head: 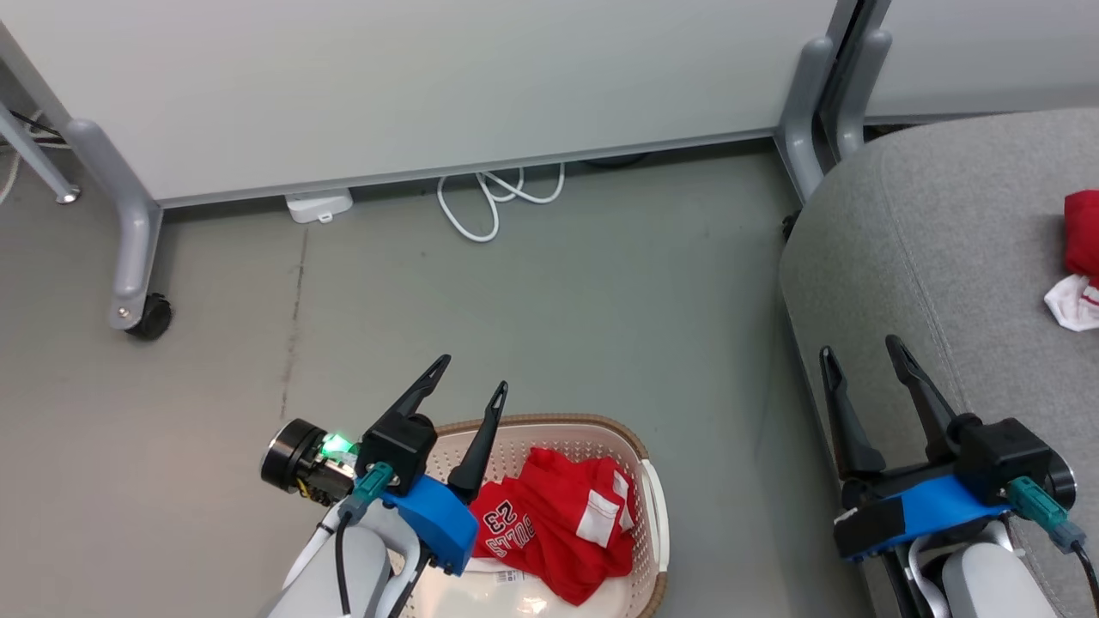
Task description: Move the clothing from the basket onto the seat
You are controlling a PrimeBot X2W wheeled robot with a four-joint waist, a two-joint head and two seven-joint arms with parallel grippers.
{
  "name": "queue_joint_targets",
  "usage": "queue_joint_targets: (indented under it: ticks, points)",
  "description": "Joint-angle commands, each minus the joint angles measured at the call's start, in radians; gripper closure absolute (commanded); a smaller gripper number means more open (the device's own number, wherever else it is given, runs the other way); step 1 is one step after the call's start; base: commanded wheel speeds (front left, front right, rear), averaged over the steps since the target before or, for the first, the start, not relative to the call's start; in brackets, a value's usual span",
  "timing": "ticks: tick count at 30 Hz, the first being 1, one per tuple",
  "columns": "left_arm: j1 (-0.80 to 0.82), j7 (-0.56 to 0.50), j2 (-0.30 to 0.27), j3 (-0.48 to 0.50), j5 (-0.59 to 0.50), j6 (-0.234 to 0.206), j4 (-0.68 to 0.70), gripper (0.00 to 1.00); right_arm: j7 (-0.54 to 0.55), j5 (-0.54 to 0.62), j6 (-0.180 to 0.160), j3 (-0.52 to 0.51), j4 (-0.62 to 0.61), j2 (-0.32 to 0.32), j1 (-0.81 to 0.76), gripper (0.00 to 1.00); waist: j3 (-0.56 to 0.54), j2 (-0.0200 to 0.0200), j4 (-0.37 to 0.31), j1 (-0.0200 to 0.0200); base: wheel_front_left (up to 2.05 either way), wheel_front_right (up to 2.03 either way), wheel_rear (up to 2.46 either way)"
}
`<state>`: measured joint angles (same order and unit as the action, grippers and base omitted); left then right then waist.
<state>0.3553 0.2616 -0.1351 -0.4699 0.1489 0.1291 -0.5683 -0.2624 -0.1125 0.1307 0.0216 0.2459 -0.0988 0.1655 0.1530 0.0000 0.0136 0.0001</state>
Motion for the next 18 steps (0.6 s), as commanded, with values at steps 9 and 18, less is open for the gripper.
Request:
queue_joint_targets:
  ticks: [9, 18]
  points:
    - [0.149, 0.005, -0.052, -0.178, 0.058, 0.002, -0.143, 0.00, -0.004, 0.000, 0.000, 0.019, -0.018, -0.007, 0.086, 0.00, 0.152, 0.0000, -0.086, -0.0001, 0.00, 0.00, 0.00]
    - [0.277, 0.005, -0.078, -0.355, 0.107, 0.002, -0.278, 0.00, -0.004, 0.006, 0.000, 0.029, -0.039, -0.008, 0.155, 0.00, 0.290, 0.0000, -0.131, -0.0001, 0.00, 0.00, 0.00]
